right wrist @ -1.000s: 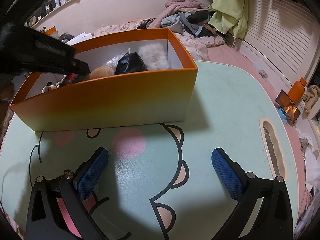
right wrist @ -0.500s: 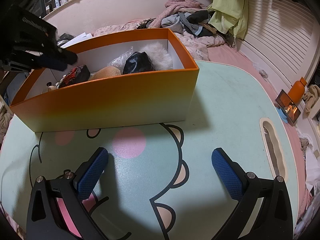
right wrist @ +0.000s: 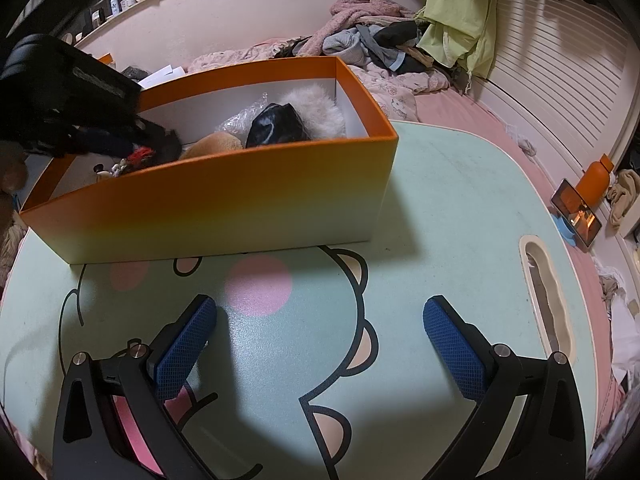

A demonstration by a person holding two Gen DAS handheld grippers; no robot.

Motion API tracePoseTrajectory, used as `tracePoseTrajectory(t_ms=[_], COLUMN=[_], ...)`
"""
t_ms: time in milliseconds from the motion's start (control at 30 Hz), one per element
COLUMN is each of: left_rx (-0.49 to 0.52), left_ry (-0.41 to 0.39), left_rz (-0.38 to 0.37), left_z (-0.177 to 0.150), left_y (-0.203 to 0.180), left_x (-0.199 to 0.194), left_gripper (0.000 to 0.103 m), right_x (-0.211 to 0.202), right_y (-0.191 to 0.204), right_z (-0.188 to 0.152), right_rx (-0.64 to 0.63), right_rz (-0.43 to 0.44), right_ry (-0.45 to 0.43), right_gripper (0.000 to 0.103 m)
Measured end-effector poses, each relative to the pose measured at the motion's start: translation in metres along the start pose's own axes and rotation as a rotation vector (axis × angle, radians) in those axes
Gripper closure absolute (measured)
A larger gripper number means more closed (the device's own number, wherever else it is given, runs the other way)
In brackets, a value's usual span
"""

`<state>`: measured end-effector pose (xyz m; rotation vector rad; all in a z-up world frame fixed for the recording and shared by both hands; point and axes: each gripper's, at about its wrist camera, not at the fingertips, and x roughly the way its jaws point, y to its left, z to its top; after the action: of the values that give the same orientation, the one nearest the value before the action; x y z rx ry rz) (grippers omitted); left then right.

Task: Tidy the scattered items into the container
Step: 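Reach into the orange box and grasp the red-and-black tile with the left tool, then lift the tile out and set it on the table with the left tool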

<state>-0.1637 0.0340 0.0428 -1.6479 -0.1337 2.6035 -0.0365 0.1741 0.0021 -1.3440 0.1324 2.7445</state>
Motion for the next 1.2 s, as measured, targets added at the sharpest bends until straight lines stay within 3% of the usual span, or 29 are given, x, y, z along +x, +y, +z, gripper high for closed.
tracePoseTrajectory(t_ms=[100,233,367,567,700,833,1000,1200], left_rx=[0.043,-0.038,-0.038,-0.085,0.012,0.079,-0.036,-0.033], left_ry=[0.009,0.006,-0.008,-0.215,-0.306,-0.245,-0.137,-0.11], left_rz=[0.03,-0.048,-0.081,-0.221,-0.331,-0.288,-0.374,-0.261], left_z=[-0.001,0.0,-0.002,-0.008,-0.039,-0.08,-0.131,-0.161], left_y=[-0.009,0.009,0.012,0.019,0.014,0.012,0.028,0.02], left_x=[0.012,0.013,0.009,-0.063,-0.117,-0.113,-0.088,-0.047], left_gripper=[0.065,0.065,0.065,0.065,0.065,0.065,0.065,0.065], right_x=[0.0,0.0,0.001,0.001,0.001,0.001,0.001,0.001], right_y=[0.0,0.0,0.0,0.0,0.0,0.0,0.0,0.0], right_z=[-0.001,-0.001,-0.002,-0.003,-0.003,-0.003,-0.003,-0.003], right_rx=[0.0,-0.002,-0.001,0.002,0.002,0.003,0.003,0.003], right_rz=[-0.002,-0.004,-0.004,-0.003,-0.003,-0.003,-0.003,-0.003], right_ry=[-0.001,0.0,-0.001,-0.001,-0.001,0.0,0.0,0.0], right_gripper=[0.0,0.0,0.0,0.0,0.0,0.0,0.0,0.0])
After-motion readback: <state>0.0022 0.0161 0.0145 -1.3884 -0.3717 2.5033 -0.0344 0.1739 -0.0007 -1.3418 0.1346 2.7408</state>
